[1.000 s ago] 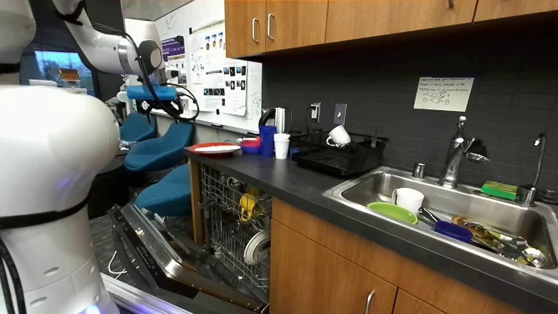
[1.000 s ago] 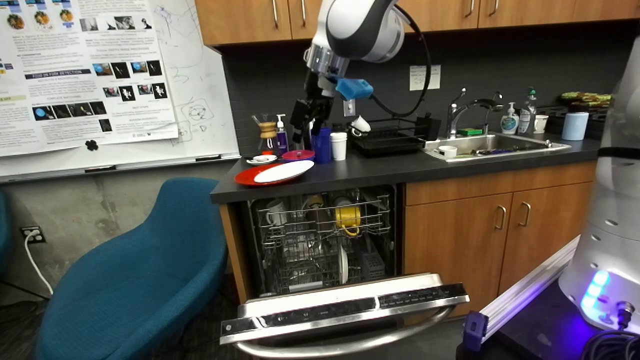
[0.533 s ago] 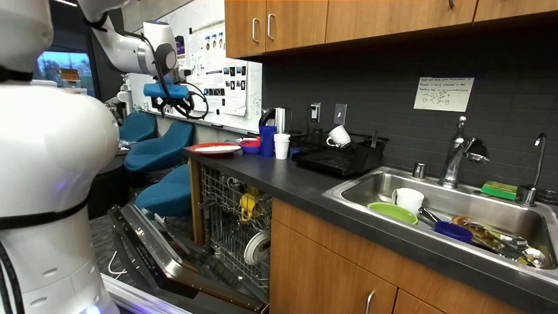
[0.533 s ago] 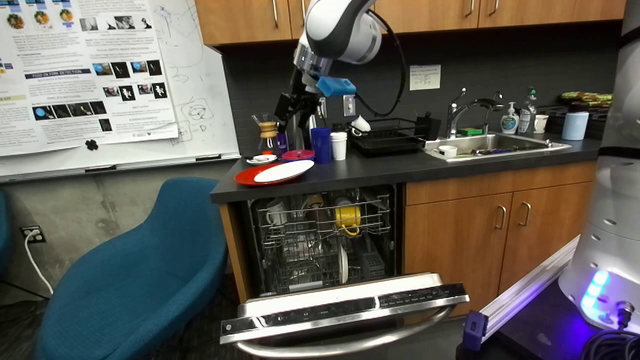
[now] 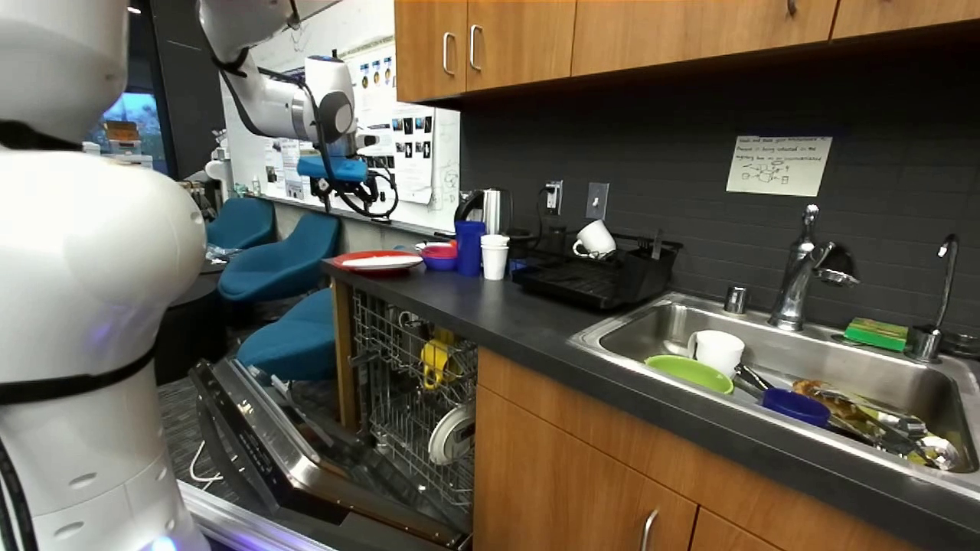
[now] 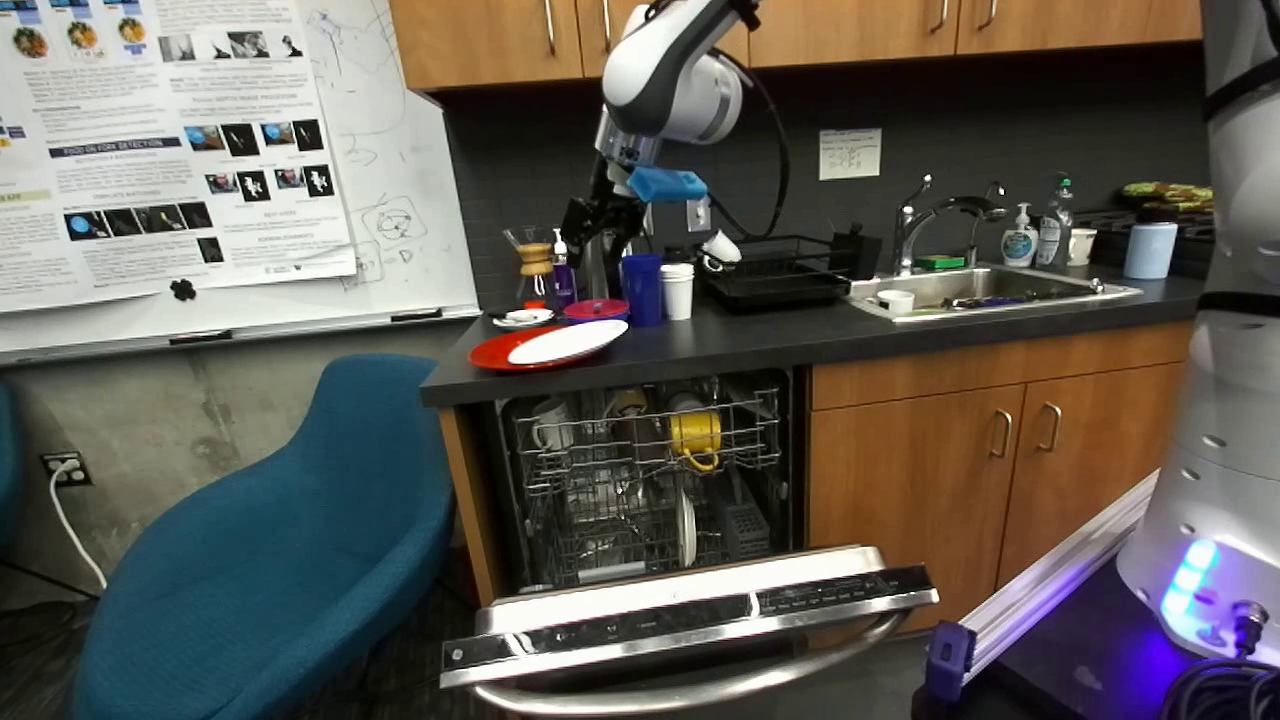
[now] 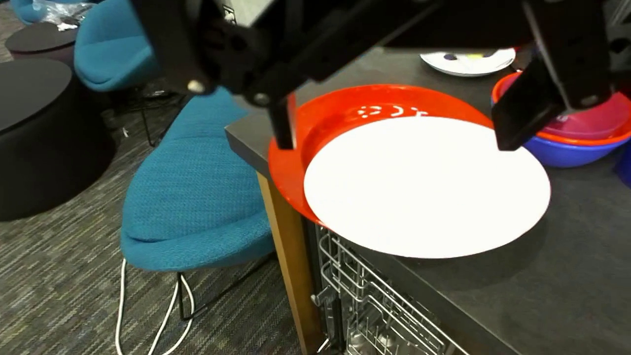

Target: Put the white plate on the dishrack.

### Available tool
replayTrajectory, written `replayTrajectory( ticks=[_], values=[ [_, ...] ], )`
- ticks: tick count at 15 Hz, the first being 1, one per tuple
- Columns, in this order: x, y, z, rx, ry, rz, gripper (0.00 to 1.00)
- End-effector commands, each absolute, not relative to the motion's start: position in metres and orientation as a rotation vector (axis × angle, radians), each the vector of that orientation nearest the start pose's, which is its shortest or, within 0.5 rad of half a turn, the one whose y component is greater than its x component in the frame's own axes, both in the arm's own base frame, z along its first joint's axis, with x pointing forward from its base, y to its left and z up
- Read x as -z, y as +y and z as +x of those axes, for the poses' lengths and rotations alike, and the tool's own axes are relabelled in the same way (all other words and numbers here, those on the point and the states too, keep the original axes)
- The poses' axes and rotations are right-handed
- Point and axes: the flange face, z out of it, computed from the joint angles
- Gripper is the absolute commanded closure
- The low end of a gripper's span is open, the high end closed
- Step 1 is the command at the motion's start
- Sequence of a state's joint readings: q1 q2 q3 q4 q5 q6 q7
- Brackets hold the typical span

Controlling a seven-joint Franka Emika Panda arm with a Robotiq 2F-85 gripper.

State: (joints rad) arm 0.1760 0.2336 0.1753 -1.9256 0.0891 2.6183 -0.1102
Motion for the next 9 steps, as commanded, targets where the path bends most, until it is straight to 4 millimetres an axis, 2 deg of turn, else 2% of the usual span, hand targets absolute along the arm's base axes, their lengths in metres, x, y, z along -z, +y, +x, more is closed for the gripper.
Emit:
replayTrajectory(
  ticks=[1,9],
  values=[
    [-0.42,0.202,0.626,0.586,-0.472,-2.889,0.0],
    [-0.393,0.177,0.642,0.347,-0.244,-2.884,0.0]
  ],
)
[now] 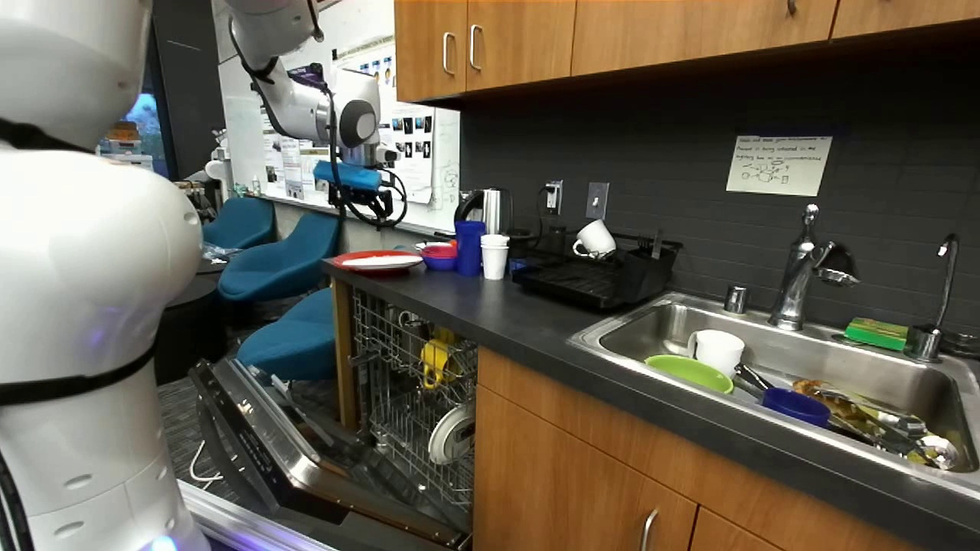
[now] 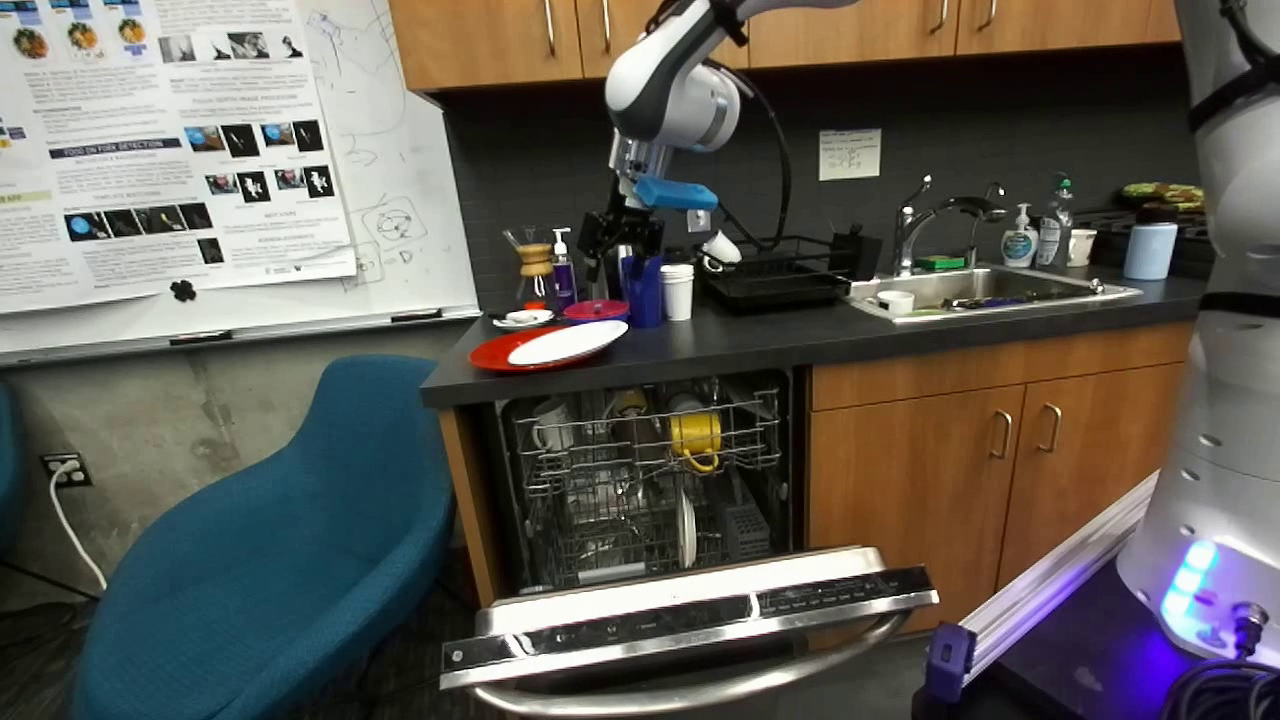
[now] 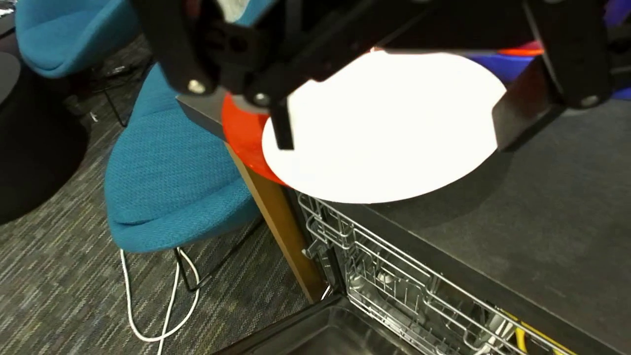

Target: Put the white plate on the dishrack.

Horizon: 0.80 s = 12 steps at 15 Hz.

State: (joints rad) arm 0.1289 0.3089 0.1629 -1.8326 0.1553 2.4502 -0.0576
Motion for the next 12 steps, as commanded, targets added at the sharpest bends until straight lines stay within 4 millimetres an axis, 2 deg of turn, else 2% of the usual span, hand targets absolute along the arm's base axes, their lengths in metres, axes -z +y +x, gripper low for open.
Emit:
replayTrajectory(
  ticks=[1,8,12],
  values=[
    [-0.384,0.18,0.645,0.32,-0.214,-2.882,0.0],
    [-0.347,0.18,0.655,0.214,-0.107,-2.888,0.0],
    [-0.347,0.184,0.662,0.237,-0.092,-2.876,0.0]
  ],
)
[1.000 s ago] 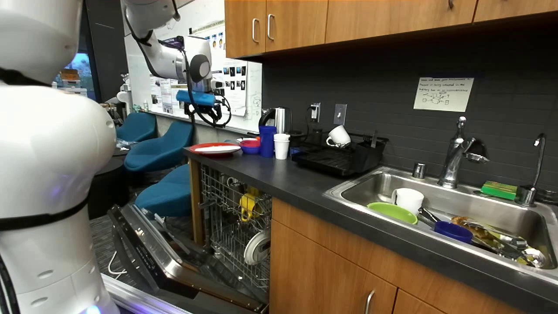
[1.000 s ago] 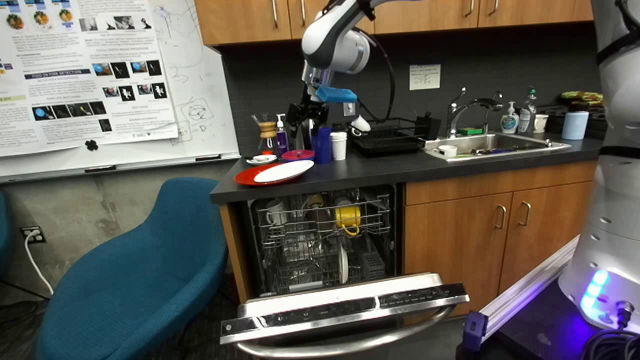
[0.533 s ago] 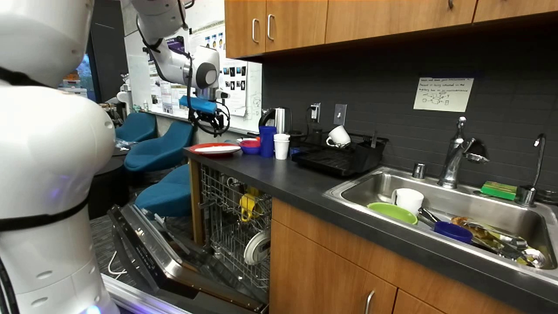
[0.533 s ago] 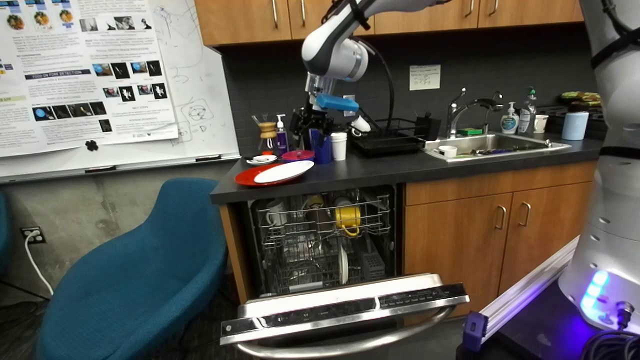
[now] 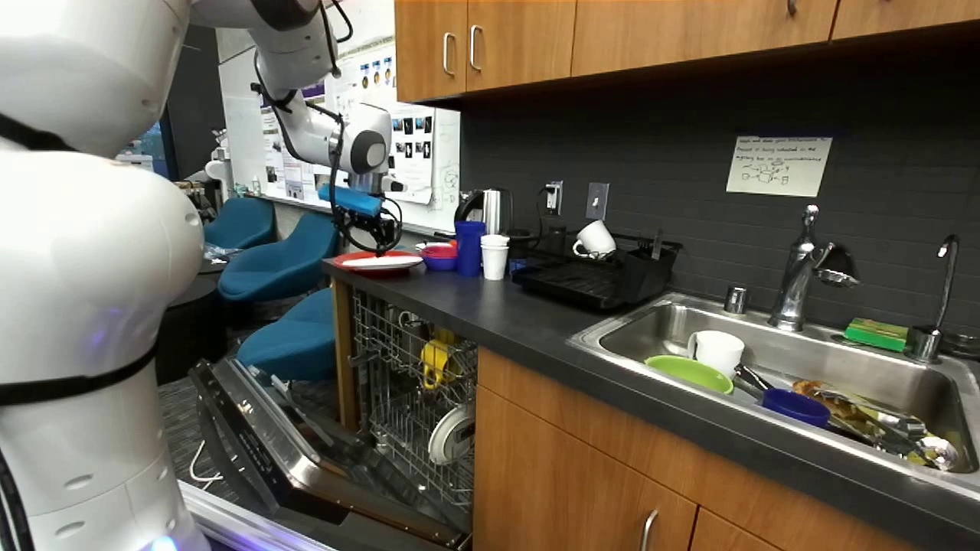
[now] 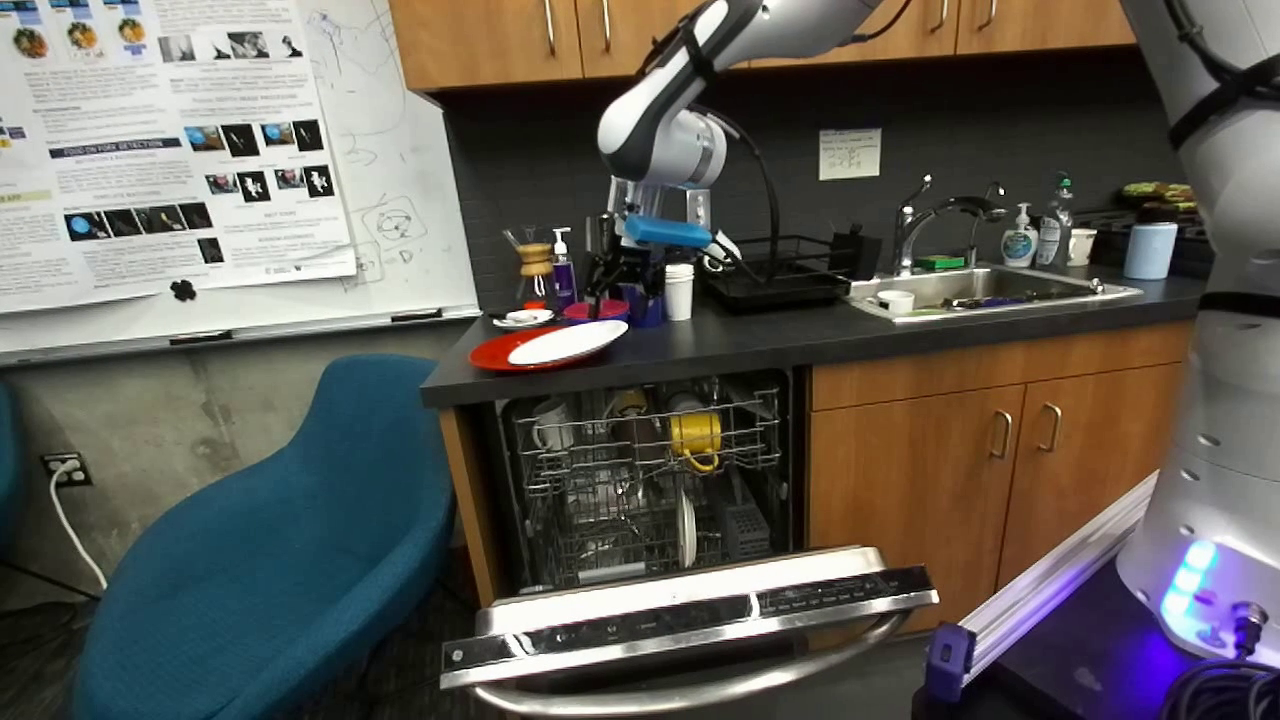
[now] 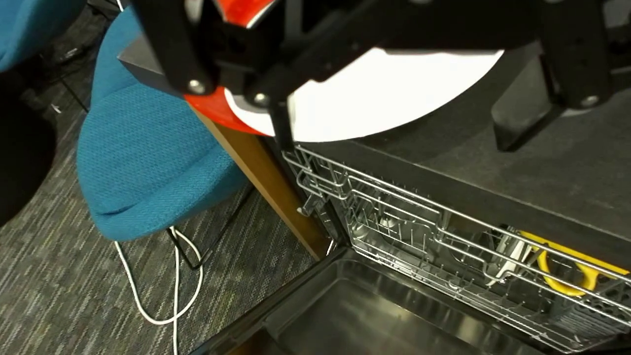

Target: Put the white plate on the dishrack.

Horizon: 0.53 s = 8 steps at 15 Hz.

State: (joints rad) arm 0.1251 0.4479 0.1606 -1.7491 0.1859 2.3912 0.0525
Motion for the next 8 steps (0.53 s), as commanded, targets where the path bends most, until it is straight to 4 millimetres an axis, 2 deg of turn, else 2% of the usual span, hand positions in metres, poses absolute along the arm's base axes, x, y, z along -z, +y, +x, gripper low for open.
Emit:
replayTrajectory(
  ticks=[1,5,8],
  values=[
    [-0.348,0.186,0.664,0.246,-0.093,-2.871,0.0],
    [-0.359,0.185,0.67,0.281,-0.076,-2.828,0.0],
    [-0.355,0.177,0.671,0.271,-0.03,-2.812,0.0]
  ],
)
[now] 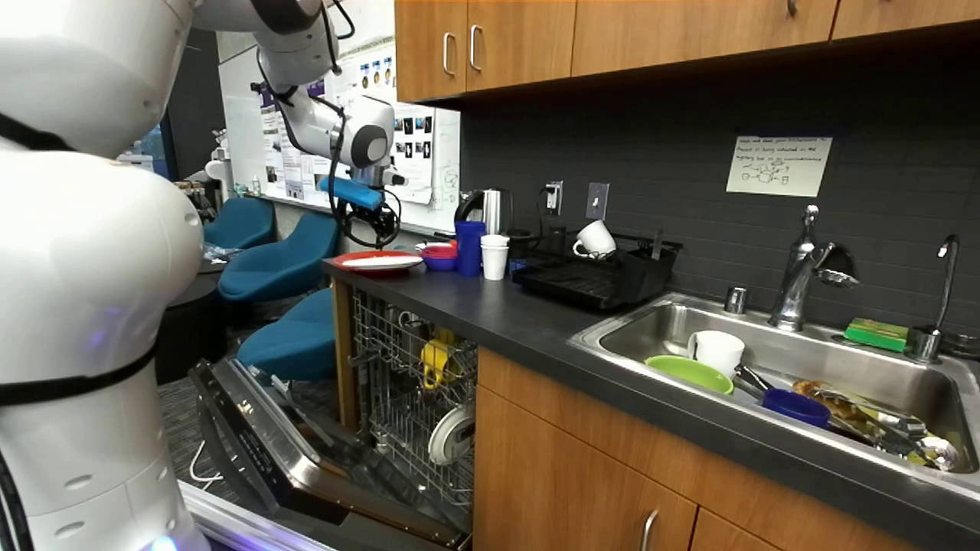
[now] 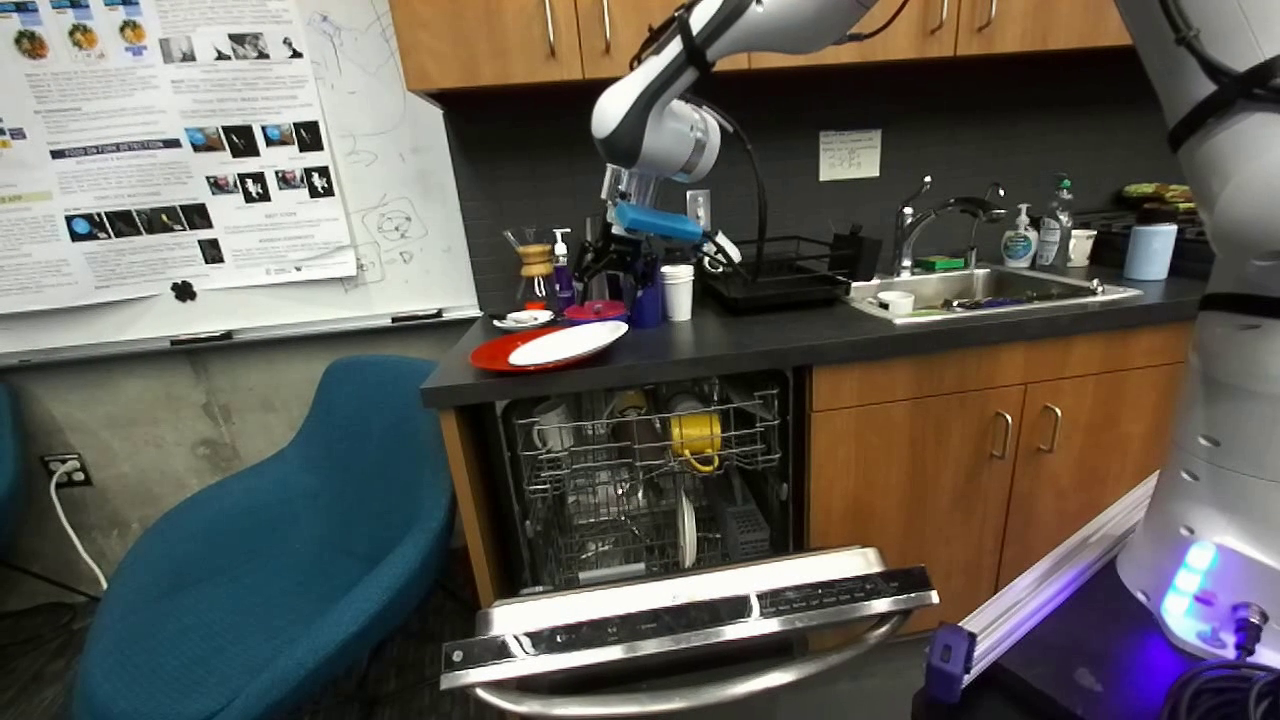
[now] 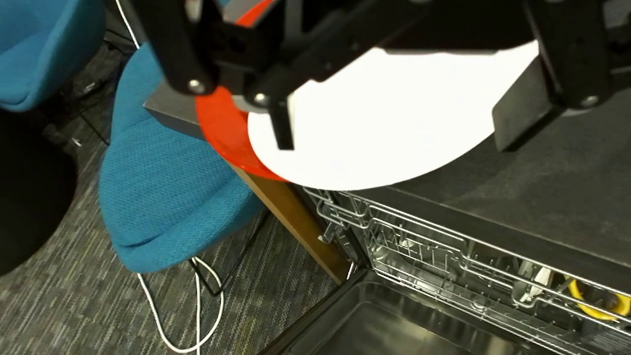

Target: Put the white plate on the dishrack.

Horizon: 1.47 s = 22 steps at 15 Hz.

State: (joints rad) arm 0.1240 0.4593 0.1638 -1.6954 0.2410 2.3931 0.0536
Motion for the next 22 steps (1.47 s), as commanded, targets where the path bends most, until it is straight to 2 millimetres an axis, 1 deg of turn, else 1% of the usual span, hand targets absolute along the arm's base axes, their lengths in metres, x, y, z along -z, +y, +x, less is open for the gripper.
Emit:
replayTrajectory(
  ticks=[1,5,8,10,13,16,18,22],
  values=[
    [-0.35,0.172,0.671,0.259,-0.014,-2.812,0.0],
    [-0.334,0.158,0.677,0.235,0.031,-2.809,0.0],
    [-0.325,0.153,0.681,0.221,0.049,-2.805,0.0],
    [-0.322,0.156,0.683,0.21,0.062,-2.788,0.0],
    [-0.321,0.165,0.685,0.193,0.075,-2.741,0.0],
    [-0.314,0.17,0.689,0.182,0.1,-2.703,0.0],
    [-0.309,0.169,0.693,0.179,0.117,-2.689,0.0],
    [-0.3,0.159,0.702,0.21,0.125,-2.701,0.0]
  ],
)
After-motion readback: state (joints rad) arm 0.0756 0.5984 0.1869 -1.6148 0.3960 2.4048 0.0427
